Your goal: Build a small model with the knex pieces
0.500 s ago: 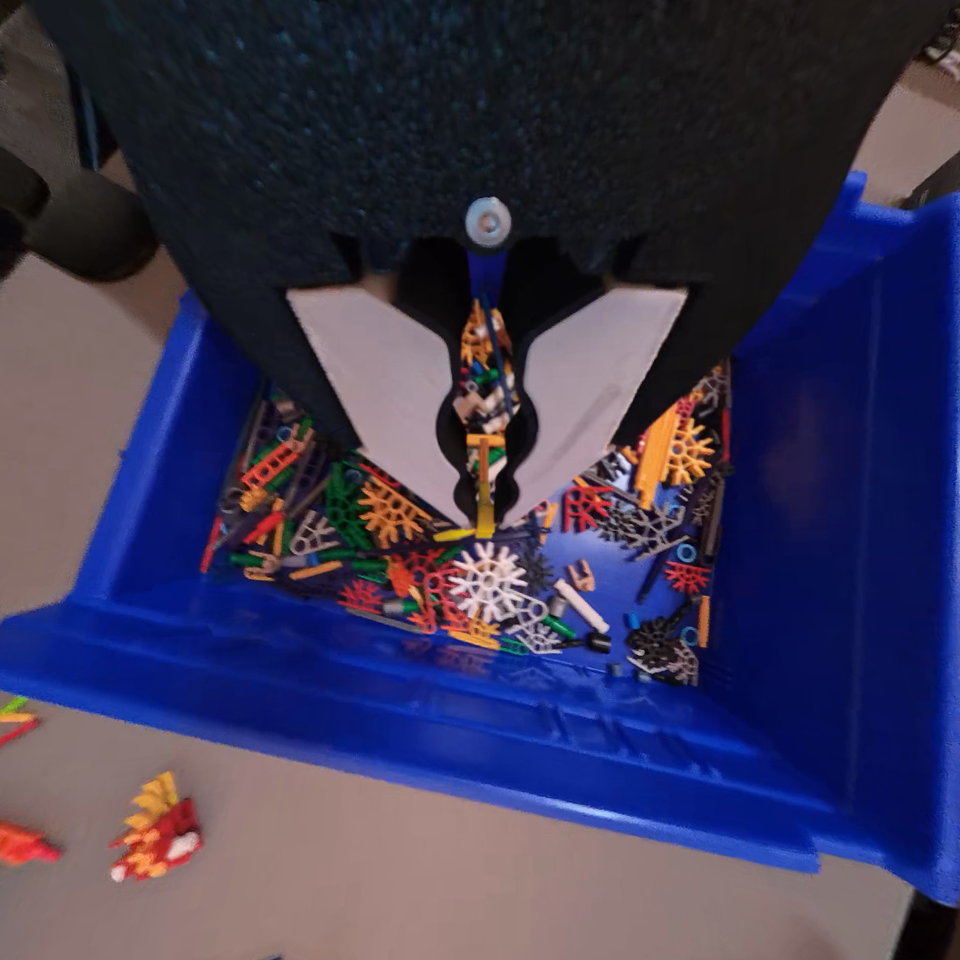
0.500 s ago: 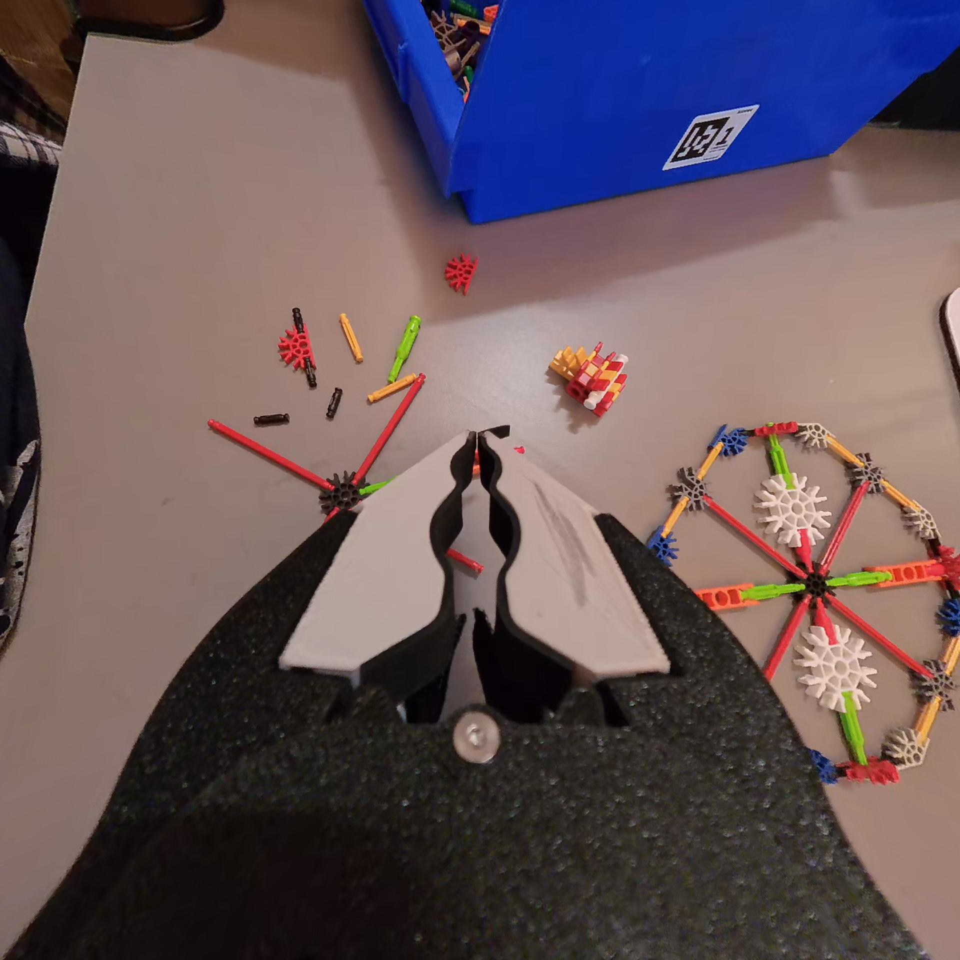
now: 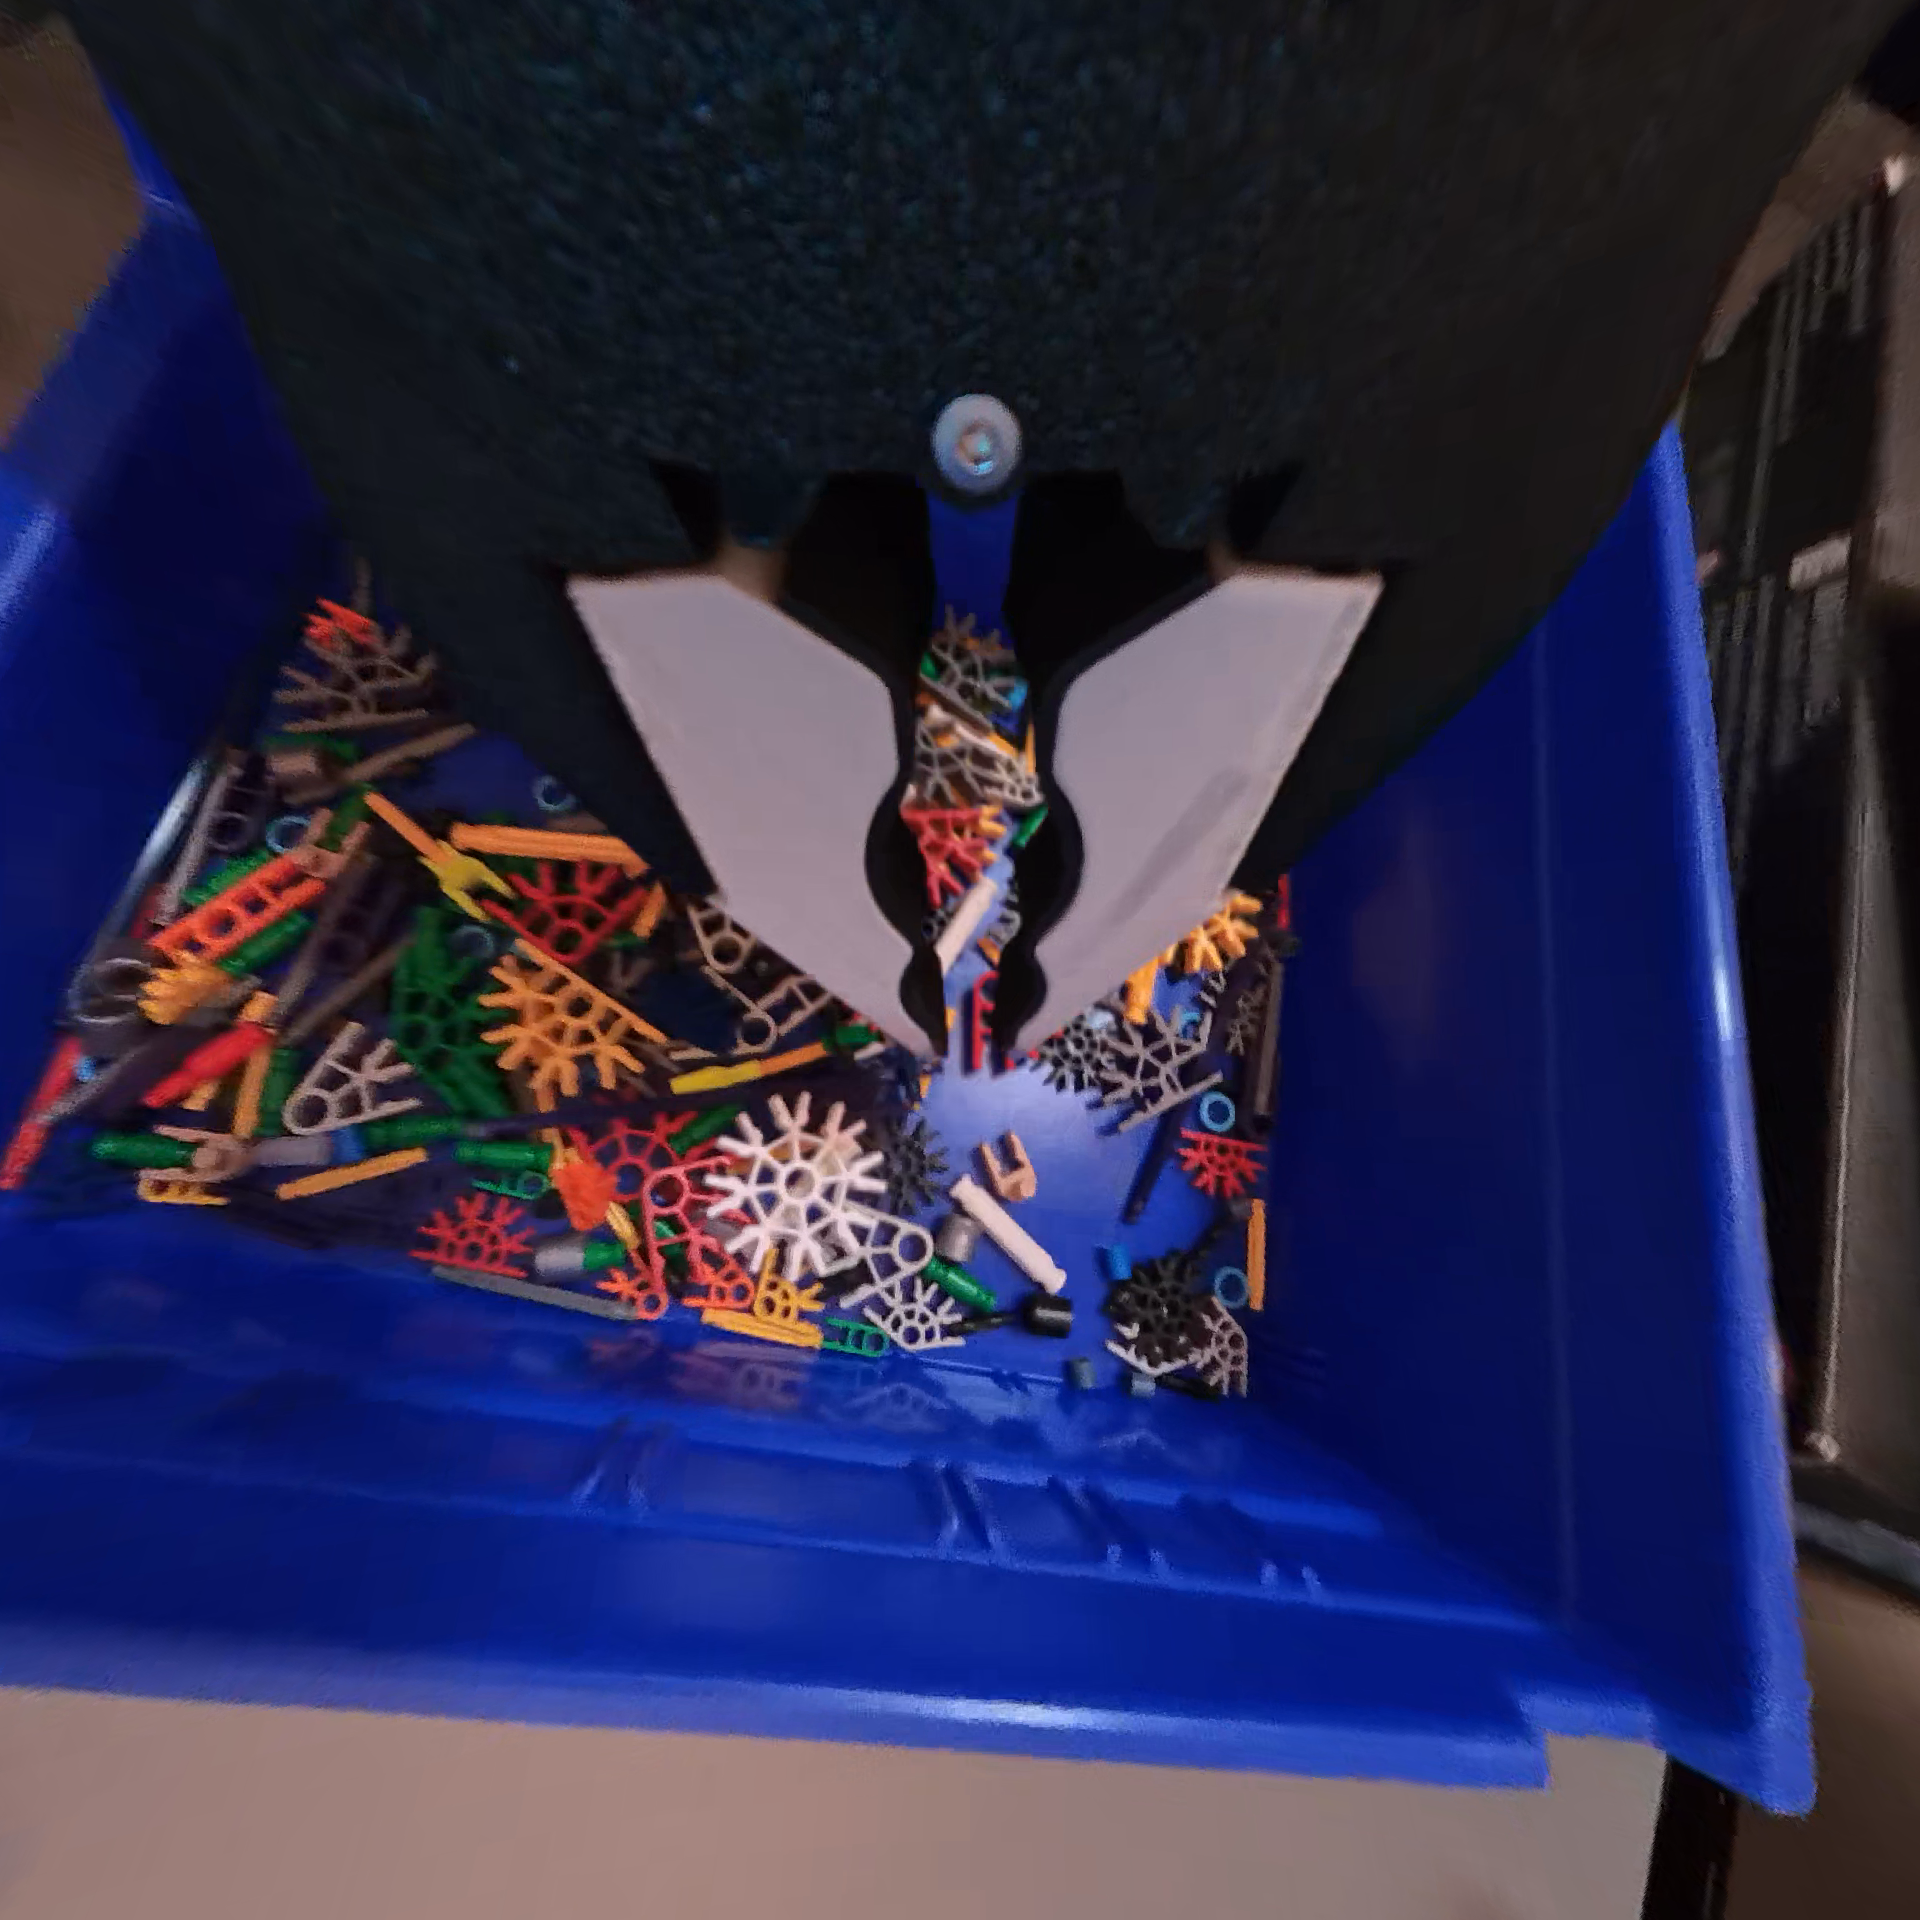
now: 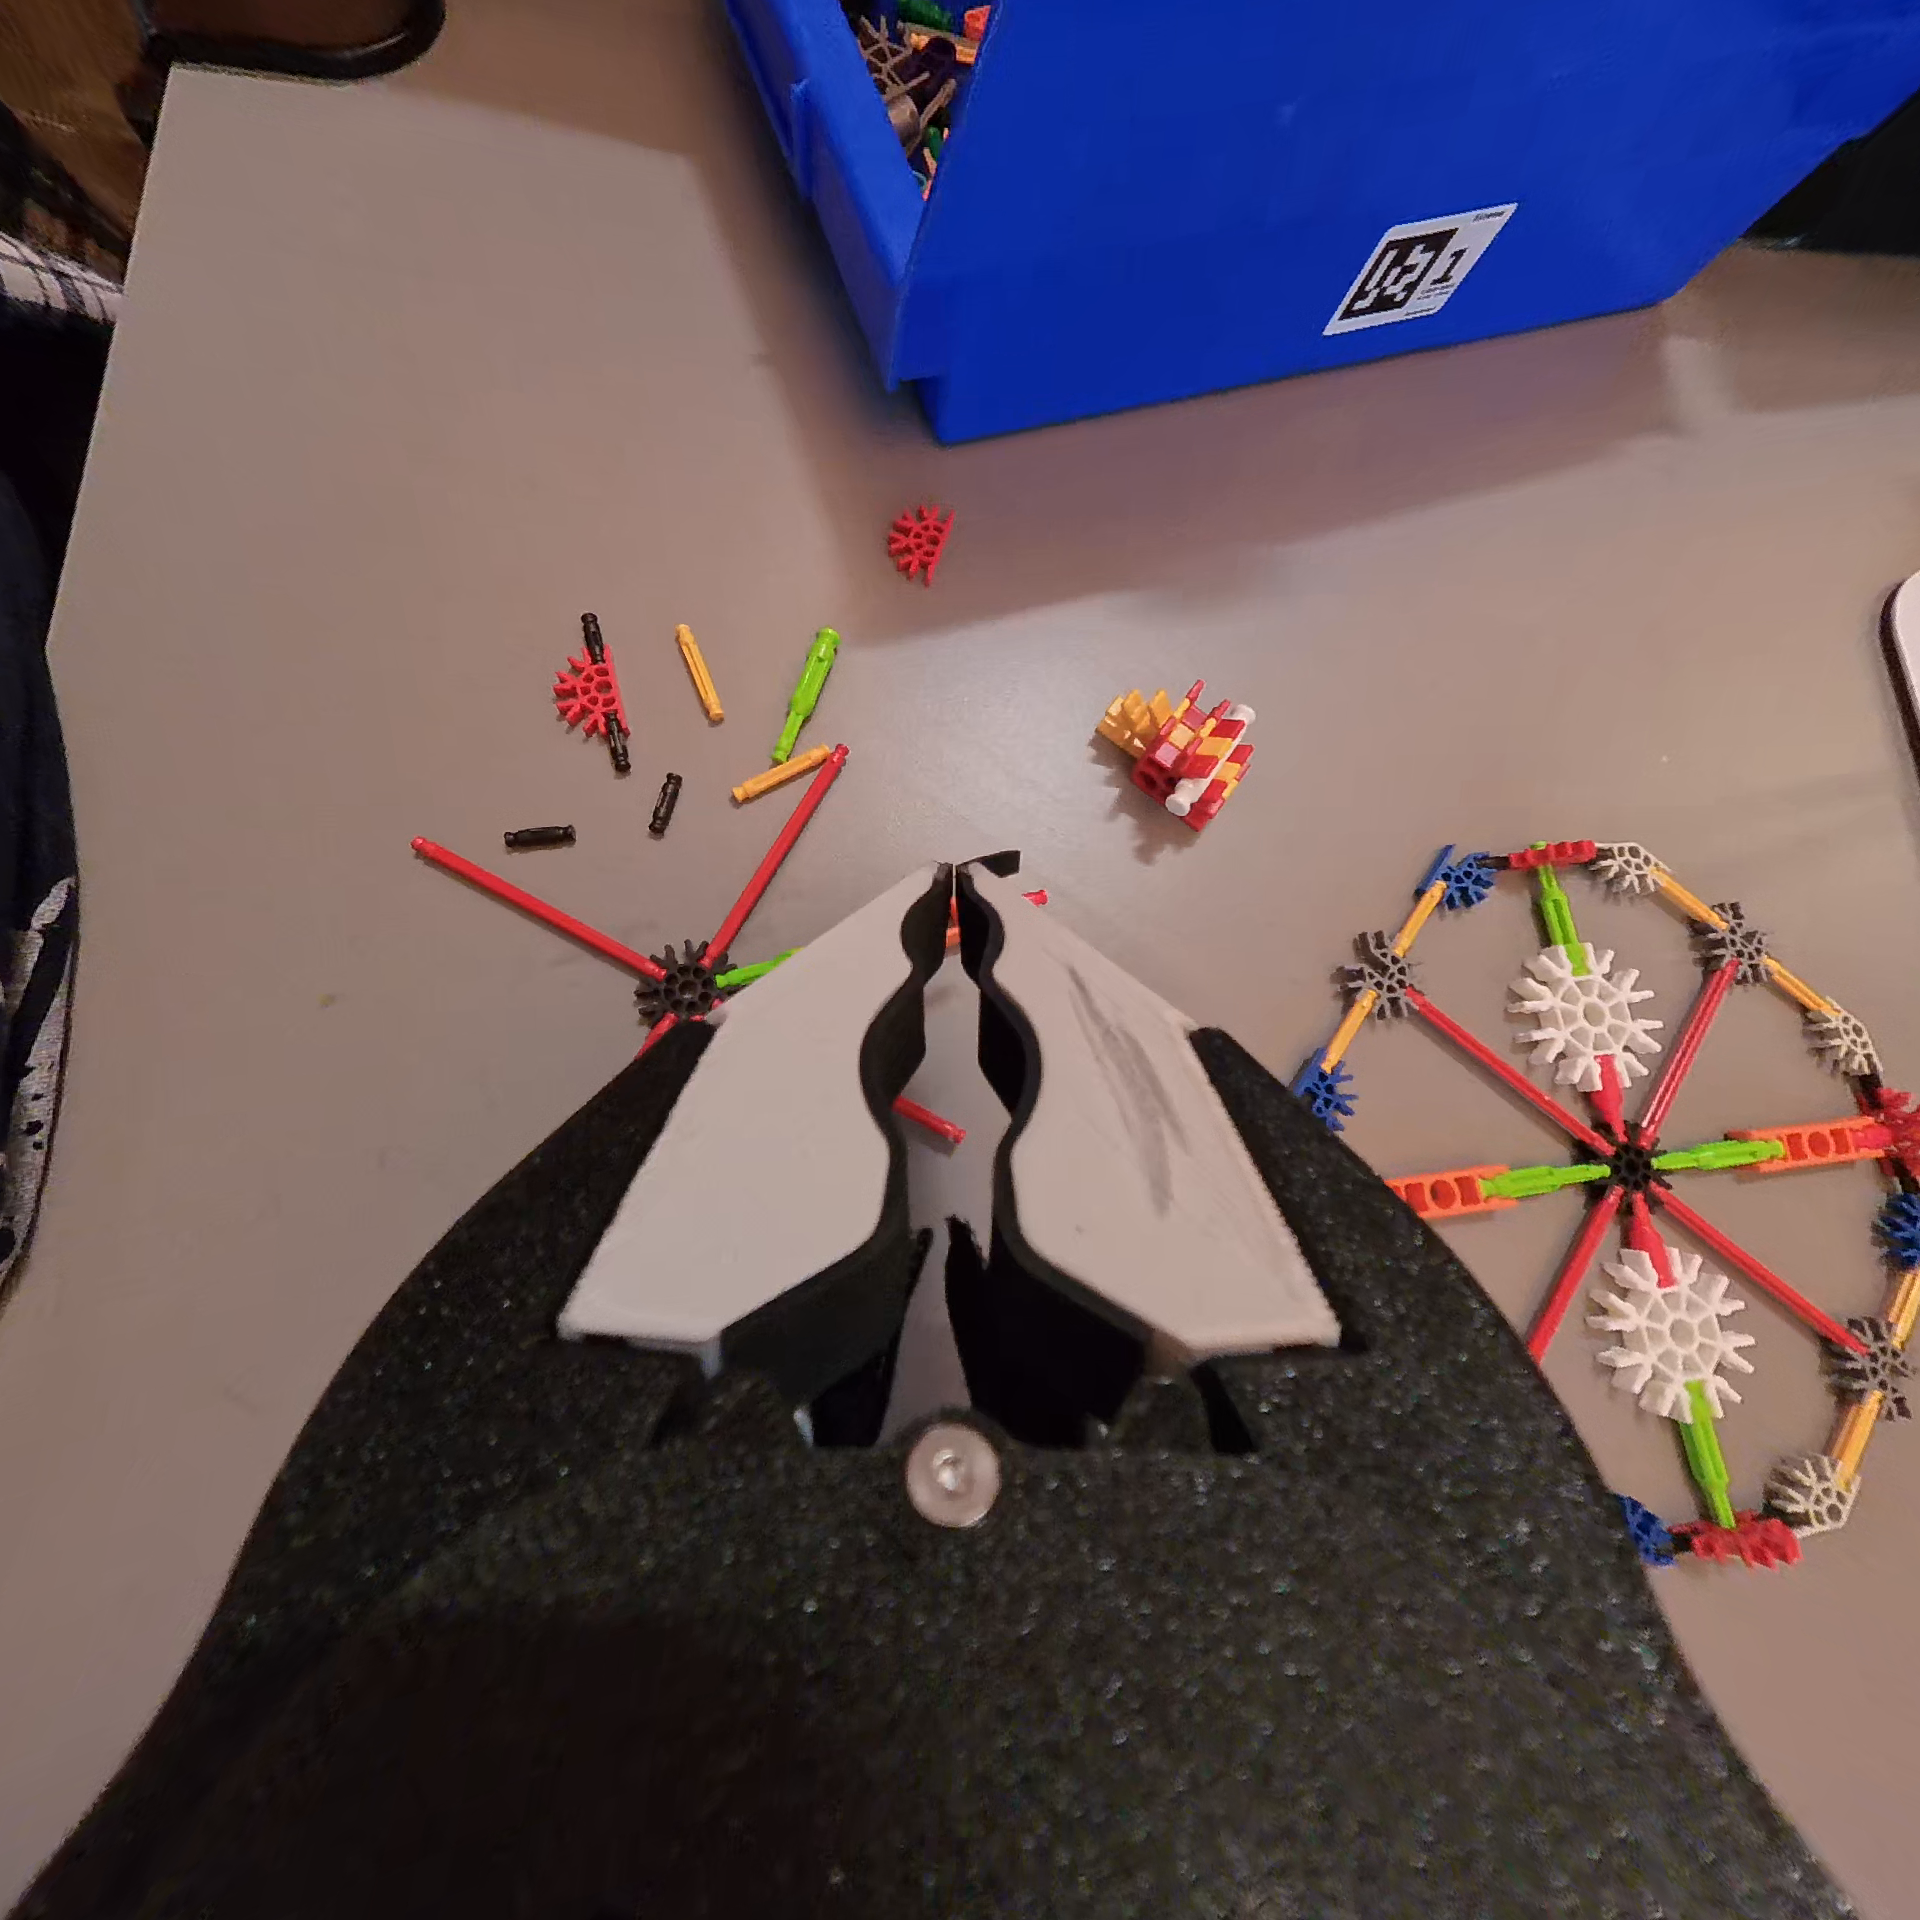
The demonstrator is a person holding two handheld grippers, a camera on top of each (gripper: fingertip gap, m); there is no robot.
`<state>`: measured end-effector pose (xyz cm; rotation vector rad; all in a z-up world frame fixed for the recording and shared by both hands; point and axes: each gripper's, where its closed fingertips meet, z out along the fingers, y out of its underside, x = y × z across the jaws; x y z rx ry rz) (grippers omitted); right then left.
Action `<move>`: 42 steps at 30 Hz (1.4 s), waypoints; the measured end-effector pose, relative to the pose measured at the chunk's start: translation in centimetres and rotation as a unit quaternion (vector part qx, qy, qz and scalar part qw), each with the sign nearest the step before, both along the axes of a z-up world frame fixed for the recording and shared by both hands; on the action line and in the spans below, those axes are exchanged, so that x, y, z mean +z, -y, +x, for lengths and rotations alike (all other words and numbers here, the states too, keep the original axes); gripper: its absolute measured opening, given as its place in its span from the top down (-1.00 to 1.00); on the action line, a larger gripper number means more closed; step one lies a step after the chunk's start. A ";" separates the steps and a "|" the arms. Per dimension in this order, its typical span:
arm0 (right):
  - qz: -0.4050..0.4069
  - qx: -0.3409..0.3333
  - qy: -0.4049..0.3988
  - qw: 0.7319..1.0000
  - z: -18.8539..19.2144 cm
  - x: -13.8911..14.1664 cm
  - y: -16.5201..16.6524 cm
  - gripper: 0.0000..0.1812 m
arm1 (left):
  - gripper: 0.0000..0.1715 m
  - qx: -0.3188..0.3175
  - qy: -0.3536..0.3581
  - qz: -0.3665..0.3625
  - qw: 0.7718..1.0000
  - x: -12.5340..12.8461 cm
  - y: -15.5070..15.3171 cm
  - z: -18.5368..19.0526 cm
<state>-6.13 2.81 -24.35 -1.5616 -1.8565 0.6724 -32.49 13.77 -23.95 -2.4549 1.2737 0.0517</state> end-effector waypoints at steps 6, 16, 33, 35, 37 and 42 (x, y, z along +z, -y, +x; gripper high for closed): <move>0.000 0.000 0.000 1.000 0.1 0.0 0.0 1.00 | 0.93 -0.029 -0.031 -0.022 0.999 -2.9 -1.2 0.2; -0.001 -0.001 0.002 1.000 0.1 -0.1 -0.1 1.00 | 0.74 -0.064 -0.090 -0.065 0.992 -4.2 1.8 -1.5; 0.000 -0.001 0.006 1.000 0.2 -0.3 -0.1 1.00 | 0.77 0.017 -0.094 -0.083 0.992 -2.7 1.1 -4.3; 0.000 -0.001 0.005 1.000 0.2 -0.2 -0.1 1.00 | 0.80 0.018 -0.101 -0.106 0.989 -3.3 1.5 -4.5; 0.000 -0.001 0.006 1.000 0.2 -0.2 -0.1 1.00 | 0.74 0.019 -0.103 -0.101 0.989 -3.5 1.0 -4.2; 0.000 -0.001 0.009 1.000 0.2 -0.4 -0.1 1.00 | 0.84 0.009 -0.112 -0.088 0.990 -4.1 -0.5 -3.1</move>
